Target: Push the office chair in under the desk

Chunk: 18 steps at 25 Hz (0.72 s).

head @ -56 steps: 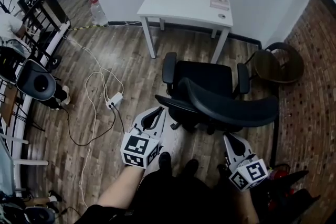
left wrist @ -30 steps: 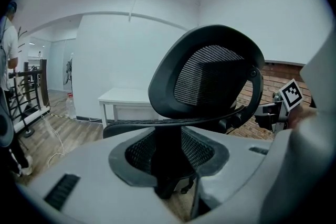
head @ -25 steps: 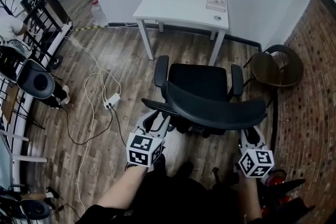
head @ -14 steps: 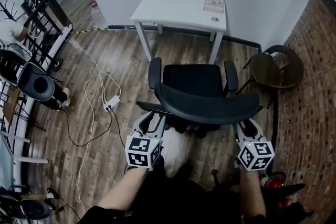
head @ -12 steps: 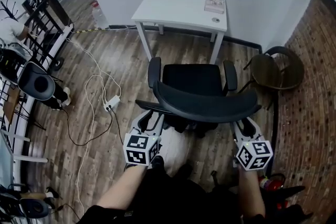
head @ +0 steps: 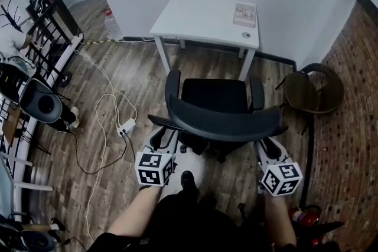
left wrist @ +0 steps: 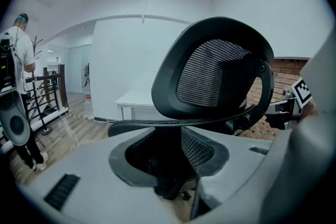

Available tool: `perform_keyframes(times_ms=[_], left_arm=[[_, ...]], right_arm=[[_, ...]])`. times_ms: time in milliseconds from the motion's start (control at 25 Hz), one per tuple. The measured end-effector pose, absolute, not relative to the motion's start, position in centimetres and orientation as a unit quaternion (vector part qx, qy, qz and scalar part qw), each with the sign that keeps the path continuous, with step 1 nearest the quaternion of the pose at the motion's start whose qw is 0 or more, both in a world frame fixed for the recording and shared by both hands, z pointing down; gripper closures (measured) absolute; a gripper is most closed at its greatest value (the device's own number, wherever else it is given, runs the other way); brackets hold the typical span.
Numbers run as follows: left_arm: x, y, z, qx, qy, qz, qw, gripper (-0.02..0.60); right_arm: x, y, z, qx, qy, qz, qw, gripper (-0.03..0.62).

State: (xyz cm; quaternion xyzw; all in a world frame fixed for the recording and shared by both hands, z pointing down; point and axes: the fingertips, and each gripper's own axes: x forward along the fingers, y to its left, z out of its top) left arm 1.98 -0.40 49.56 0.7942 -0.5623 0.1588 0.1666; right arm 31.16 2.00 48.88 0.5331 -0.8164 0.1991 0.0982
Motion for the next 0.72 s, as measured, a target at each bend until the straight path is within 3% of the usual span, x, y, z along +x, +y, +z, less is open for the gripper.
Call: perform_keyframes(times_ms=[280,720], left_arm=[[-1.0,-5.3,49.7,0.798,-0.558,0.153,0.169,0.446],[-5.9,-11.7,49.7,0.811,-0.541,0.156,0.16,0.446]], right_arm=[[27.6,-1.9,48.8,0.527,-0.82,0.207,0.089,0.449],[27.2,-7.0,48.2,0.567,-0.796,0.145,0.157,0.353]])
